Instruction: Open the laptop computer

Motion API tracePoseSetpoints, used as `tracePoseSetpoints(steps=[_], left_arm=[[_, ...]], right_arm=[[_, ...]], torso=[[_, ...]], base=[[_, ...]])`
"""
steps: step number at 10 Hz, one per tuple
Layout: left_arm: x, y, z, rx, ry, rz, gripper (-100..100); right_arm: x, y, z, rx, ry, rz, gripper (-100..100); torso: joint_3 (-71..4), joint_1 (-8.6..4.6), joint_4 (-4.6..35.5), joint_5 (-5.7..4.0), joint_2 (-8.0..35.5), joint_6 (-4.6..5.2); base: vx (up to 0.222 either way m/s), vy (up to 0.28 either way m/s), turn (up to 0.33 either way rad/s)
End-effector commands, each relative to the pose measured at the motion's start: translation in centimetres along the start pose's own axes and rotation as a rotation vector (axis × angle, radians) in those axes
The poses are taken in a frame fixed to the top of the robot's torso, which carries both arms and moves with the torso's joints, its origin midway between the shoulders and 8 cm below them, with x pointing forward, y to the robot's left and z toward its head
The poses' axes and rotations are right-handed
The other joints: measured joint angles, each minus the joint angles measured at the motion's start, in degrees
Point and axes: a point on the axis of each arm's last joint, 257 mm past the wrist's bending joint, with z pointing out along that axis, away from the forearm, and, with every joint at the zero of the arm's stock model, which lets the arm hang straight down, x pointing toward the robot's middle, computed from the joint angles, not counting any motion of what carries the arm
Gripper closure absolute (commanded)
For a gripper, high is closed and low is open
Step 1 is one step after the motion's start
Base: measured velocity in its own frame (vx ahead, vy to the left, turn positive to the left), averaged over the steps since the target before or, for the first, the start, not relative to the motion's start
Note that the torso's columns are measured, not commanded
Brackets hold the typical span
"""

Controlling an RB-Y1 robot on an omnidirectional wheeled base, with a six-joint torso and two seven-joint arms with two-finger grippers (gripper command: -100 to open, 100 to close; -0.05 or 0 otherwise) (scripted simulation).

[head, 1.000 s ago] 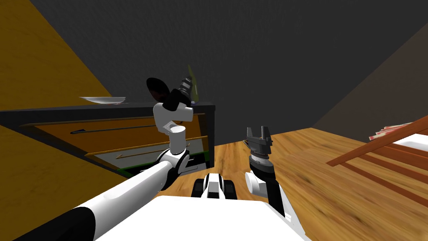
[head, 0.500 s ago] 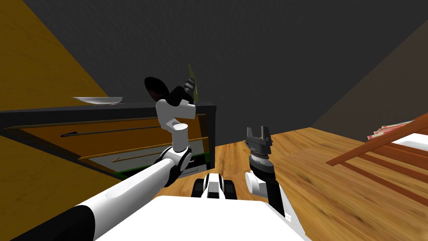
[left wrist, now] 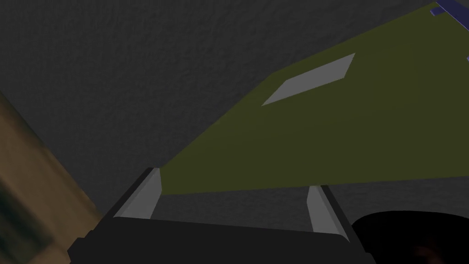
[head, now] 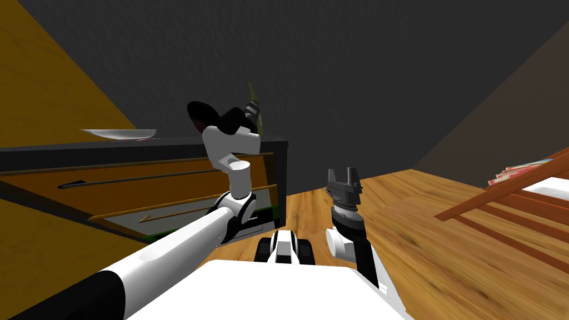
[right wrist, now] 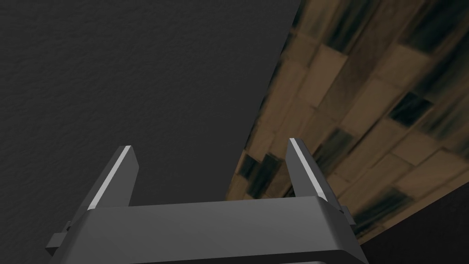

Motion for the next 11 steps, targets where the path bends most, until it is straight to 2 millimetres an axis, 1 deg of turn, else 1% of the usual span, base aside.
tracePoseSetpoints(steps=[1, 2, 3, 4, 11], left_arm=[[0.5, 0.7, 0.1, 0.000, 0.004, 0.000, 100], [0.8, 1.1, 0.1, 0.001, 0.005, -0.001, 100], [0.2, 0.3, 0.1, 0.010, -0.005, 0.007, 100], [-1.5, 0.7, -0.5, 0.001, -0.033, -0.067, 100], [-6.7, 2.9, -3.0, -0.041, -0.134, -0.327, 100]], right_arm=[[0.0, 0.0, 0.0, 0.000, 0.000, 0.000, 0], [0.0, 0.0, 0.0, 0.000, 0.000, 0.000, 0], [0.0, 0.0, 0.0, 0.000, 0.000, 0.000, 0], [0.0, 0.0, 0.0, 0.000, 0.000, 0.000, 0], [0.0, 0.0, 0.0, 0.000, 0.000, 0.000, 0]], torso=[[0.1, -0.06, 0.1, -0.01, 0.2, 0.00], [0.3, -0.05, 0.1, 0.06, 0.5, -0.08], [0.6, 0.04, -0.1, 0.22, 0.6, 0.00], [0.5, 0.05, 0.1, 0.13, 0.5, 0.02], [0.0, -0.04, -0.1, 0.05, -0.1, 0.07]], base=[[-0.043, -0.020, 0.023], [-0.083, -0.027, 0.044], [-0.029, -0.010, 0.008], [0.032, -0.029, 0.010], [0.049, -0.035, 0.020]])
